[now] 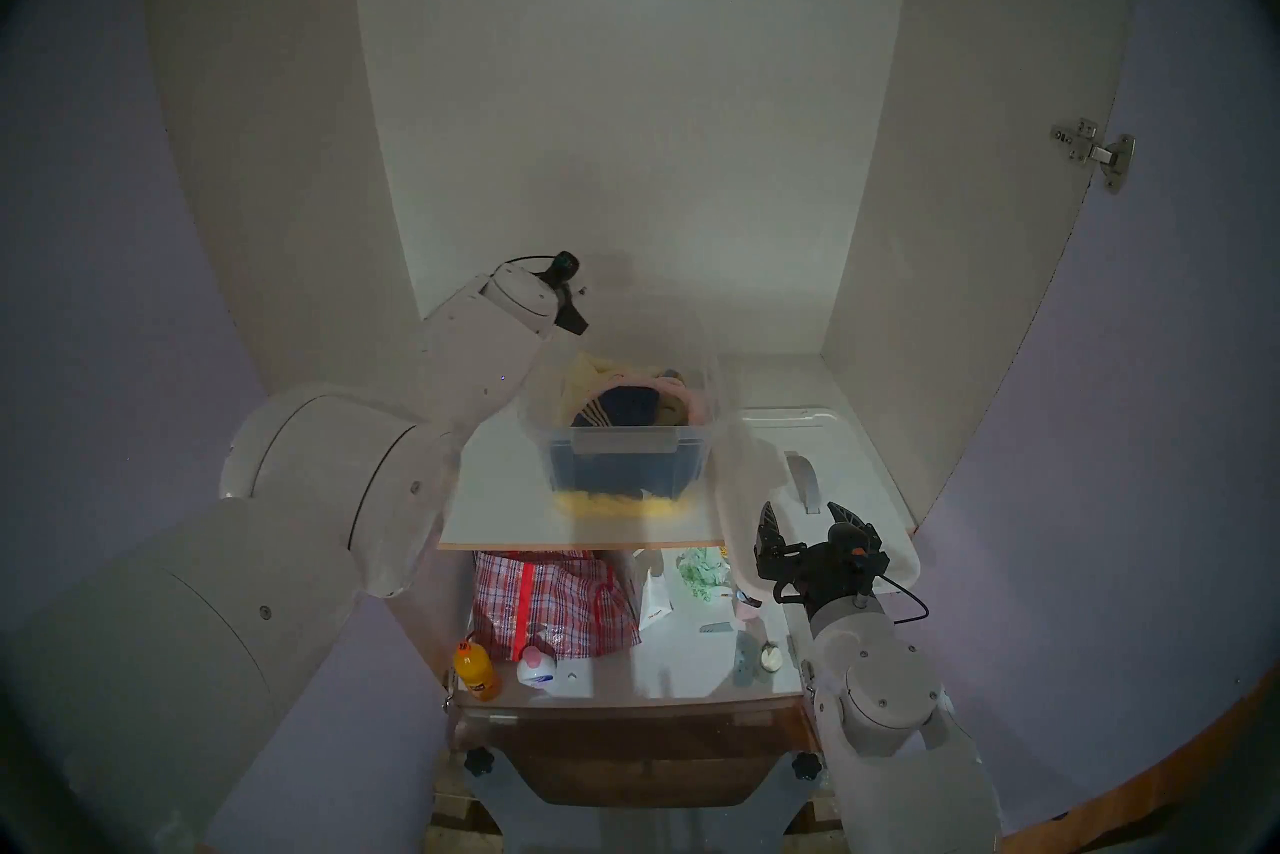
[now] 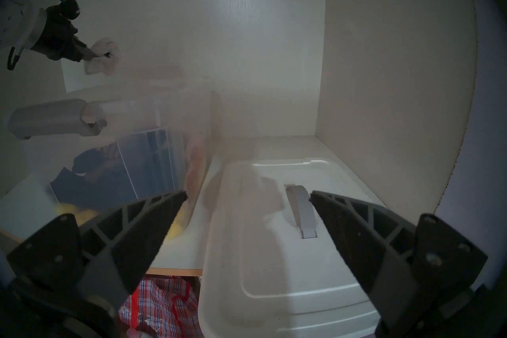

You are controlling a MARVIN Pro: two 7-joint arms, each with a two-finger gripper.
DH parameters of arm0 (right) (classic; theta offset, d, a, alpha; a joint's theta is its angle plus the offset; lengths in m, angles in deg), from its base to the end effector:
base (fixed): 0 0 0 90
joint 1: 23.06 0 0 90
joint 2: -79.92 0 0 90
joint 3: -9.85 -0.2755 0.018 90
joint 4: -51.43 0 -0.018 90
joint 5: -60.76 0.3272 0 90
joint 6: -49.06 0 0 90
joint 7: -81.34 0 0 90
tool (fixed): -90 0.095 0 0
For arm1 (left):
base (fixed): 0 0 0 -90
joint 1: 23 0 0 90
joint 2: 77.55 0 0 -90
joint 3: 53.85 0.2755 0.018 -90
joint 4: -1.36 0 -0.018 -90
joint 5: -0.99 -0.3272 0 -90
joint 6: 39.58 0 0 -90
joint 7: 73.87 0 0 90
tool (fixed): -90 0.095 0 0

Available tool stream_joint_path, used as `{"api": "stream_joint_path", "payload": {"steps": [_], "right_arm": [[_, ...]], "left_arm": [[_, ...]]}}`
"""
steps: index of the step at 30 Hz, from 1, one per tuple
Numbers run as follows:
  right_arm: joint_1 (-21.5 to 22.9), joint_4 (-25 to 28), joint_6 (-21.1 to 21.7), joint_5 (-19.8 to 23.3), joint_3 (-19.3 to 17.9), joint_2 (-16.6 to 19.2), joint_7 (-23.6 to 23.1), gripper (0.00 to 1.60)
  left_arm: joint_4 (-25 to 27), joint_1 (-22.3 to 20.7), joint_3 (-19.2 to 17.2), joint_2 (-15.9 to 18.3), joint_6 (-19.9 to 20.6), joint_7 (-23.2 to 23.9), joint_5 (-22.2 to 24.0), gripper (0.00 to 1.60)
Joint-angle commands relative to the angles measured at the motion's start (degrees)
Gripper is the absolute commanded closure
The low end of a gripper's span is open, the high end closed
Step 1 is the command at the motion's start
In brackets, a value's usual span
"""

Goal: Take socks out of the storage bin, place them on top of the cabinet, and put the lid back on the bin

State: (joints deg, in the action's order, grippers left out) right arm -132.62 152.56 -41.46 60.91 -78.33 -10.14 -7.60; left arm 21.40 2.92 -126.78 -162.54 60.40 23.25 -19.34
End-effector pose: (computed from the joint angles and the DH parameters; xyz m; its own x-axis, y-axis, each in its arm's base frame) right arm 0.3397 0.0123 -0.3444 0.1378 -0.0101 0.9904 0.0109 -0.9999 -0.0117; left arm 0.6675 0.0175 -0.1914 0.2528 -0.6103 0.7507 -0.2059 -0.7921 -0.5746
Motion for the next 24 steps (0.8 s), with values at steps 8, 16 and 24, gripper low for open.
{"api": "stream_joint_path", "payload": {"steps": [8,16,24], "right_arm": [[3.6,0.5,1.3,0.2,-0.1,0.2,-0.5,0.0],[9.0,-2.4,6.3,1.5,-1.3,0.3,-1.2,0.0],[14.6,-5.5,14.5,3.4,-1.7,0.5,-3.5,0.0]], "left_arm": [[6.7,2.7,0.0,5.6,-0.2,-1.2,-0.2,1.6],[11.9,9.6,-0.3,9.0,1.4,-2.5,-0.7,1.6],[20.6,17.5,-2.0,12.1,3.0,-4.3,-0.4,1.6]]}}
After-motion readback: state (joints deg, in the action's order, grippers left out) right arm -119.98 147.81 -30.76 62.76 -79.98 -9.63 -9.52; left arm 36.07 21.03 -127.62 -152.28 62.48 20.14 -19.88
